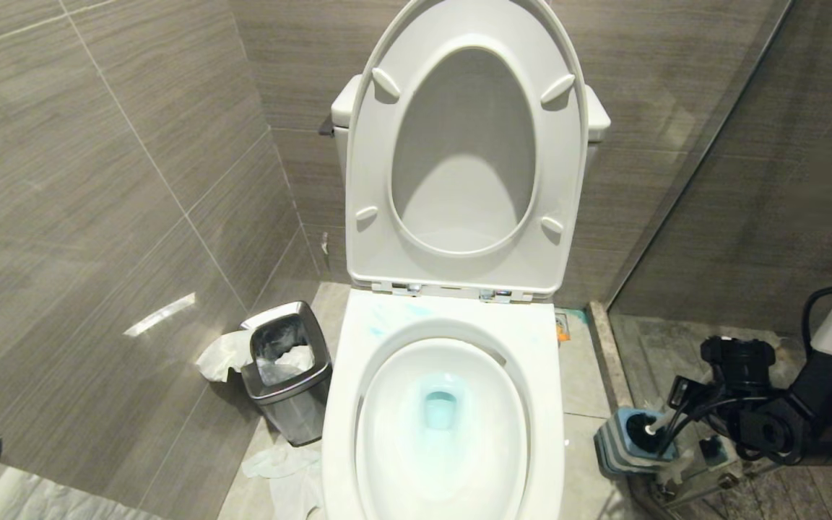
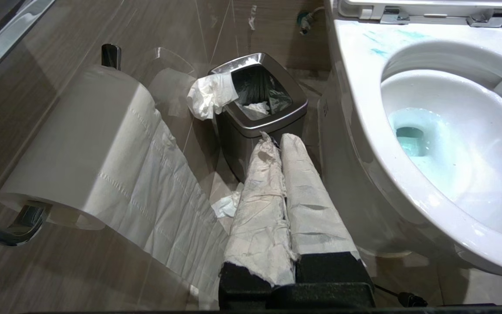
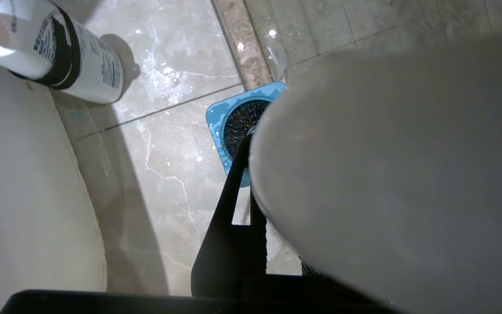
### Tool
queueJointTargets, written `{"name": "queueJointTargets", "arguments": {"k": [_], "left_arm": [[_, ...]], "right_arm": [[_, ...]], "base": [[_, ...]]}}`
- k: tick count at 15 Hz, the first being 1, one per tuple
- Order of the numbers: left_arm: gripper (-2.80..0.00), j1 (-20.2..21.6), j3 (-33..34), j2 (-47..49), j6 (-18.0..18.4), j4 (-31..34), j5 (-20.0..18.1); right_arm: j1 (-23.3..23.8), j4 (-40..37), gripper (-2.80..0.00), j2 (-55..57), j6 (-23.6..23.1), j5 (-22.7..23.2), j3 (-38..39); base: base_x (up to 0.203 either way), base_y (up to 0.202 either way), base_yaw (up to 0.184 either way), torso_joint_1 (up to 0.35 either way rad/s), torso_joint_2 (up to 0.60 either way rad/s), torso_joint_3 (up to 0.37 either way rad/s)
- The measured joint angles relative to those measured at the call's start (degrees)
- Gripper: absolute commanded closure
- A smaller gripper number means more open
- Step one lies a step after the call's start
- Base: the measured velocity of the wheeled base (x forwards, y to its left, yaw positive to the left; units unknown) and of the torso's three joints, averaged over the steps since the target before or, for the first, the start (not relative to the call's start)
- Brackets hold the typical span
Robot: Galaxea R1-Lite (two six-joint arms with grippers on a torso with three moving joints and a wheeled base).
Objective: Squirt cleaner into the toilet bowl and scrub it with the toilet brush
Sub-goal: Put the toilet brush back
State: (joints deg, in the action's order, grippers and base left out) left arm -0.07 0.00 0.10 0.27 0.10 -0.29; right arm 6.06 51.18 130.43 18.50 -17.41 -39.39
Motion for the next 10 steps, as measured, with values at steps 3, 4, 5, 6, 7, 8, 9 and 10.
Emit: {"name": "queueJointTargets", "arguments": {"k": [3, 4, 5, 6, 7, 8, 9, 10], "left_arm": [[0.0, 0.0, 0.0, 0.0, 0.0, 0.0, 0.0], [0.0, 0.0, 0.0, 0.0, 0.0, 0.0, 0.0], [0.0, 0.0, 0.0, 0.0, 0.0, 0.0, 0.0], [0.0, 0.0, 0.0, 0.0, 0.0, 0.0, 0.0], [0.0, 0.0, 0.0, 0.0, 0.0, 0.0, 0.0], [0.0, 0.0, 0.0, 0.0, 0.0, 0.0, 0.0], [0.0, 0.0, 0.0, 0.0, 0.0, 0.0, 0.0], [0.0, 0.0, 0.0, 0.0, 0.0, 0.0, 0.0]], "right_arm": [[0.0, 0.1, 0.0, 0.0, -1.6, 0.1, 0.3], [0.0, 0.1, -2.8, -0.1, -2.2, 0.2, 0.5], [0.1, 0.1, -2.8, -0.2, -2.7, 0.1, 0.8], [0.2, 0.0, -2.8, -0.3, -2.8, 0.1, 1.0], [0.2, 0.5, -2.8, -0.4, -2.9, 0.0, 1.2], [0.1, 1.6, -2.8, -0.6, -2.9, 0.1, 1.6], [0.1, 3.5, -2.8, -0.9, -2.9, 0.2, 2.6], [0.1, 5.7, -2.8, -1.3, -3.0, 0.7, 3.9]], "base": [[0.0, 0.0, 0.0, 0.0, 0.0, 0.0], [0.0, 0.0, 0.0, 0.0, 0.0, 0.0], [0.0, 0.0, 0.0, 0.0, 0.0, 0.0], [0.0, 0.0, 0.0, 0.0, 0.0, 0.0], [0.0, 0.0, 0.0, 0.0, 0.0, 0.0], [0.0, 0.0, 0.0, 0.0, 0.0, 0.0], [0.0, 0.0, 0.0, 0.0, 0.0, 0.0], [0.0, 0.0, 0.0, 0.0, 0.0, 0.0]]}}
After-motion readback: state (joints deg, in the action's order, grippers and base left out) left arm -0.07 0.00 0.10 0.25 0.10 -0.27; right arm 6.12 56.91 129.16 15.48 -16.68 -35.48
